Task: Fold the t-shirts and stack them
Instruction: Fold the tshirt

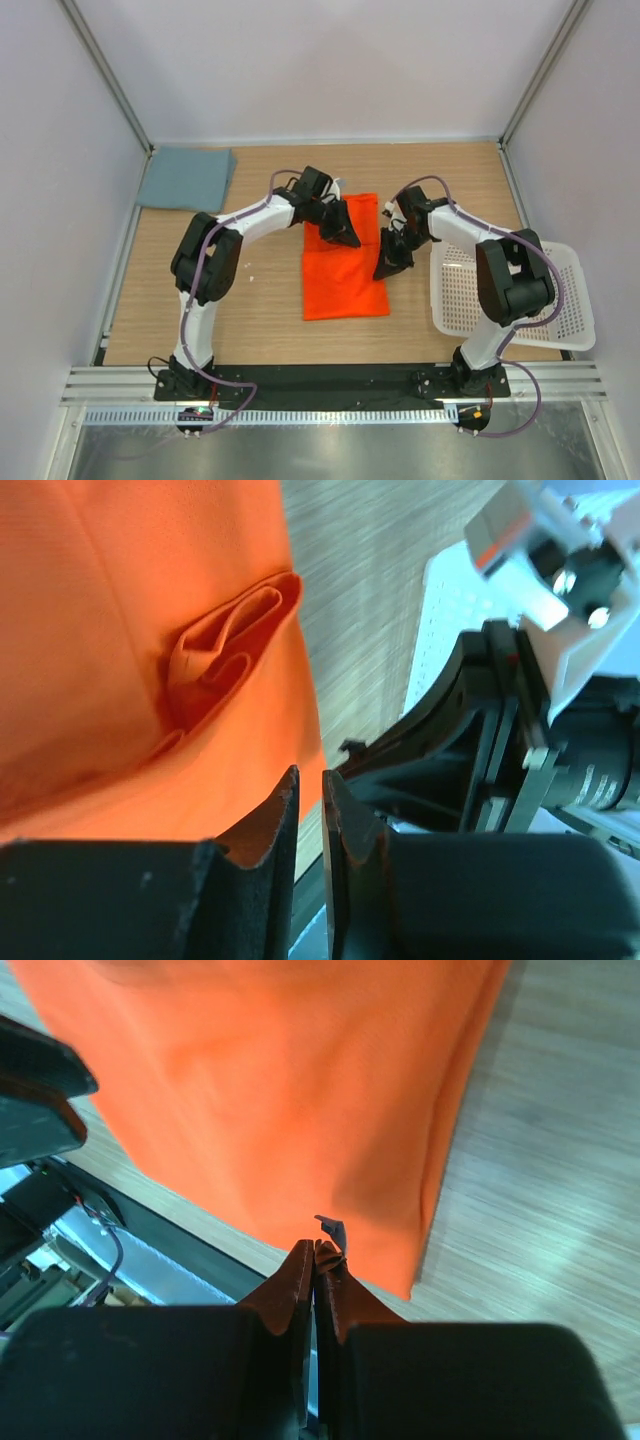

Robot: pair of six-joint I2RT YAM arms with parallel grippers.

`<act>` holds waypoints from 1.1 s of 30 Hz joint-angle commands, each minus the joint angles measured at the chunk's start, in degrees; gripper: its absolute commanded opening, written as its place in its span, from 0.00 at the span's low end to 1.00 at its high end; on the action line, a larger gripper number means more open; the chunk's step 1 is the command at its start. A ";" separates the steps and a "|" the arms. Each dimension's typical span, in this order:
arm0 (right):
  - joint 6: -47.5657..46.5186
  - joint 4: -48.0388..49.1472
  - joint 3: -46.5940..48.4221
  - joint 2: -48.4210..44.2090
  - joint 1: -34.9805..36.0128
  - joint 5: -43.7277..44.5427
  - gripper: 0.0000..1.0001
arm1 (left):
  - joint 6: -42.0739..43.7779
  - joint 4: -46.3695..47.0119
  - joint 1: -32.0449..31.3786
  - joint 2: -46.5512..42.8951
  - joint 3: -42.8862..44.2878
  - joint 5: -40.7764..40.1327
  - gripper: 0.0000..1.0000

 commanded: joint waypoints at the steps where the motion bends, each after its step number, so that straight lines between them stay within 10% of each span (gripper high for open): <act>1: -0.85 2.61 -2.33 0.18 0.06 -0.88 0.07 | -4.29 6.33 -0.80 4.76 0.21 3.19 0.15; 20: 2.31 -5.91 -4.27 -9.92 4.10 11.88 0.07 | 4.50 -1.93 -1.33 10.31 5.32 -1.73 0.16; 33: 0.11 0.95 -2.07 3.60 0.42 15.29 0.09 | 3.71 -0.96 -1.60 10.30 3.82 -1.20 0.17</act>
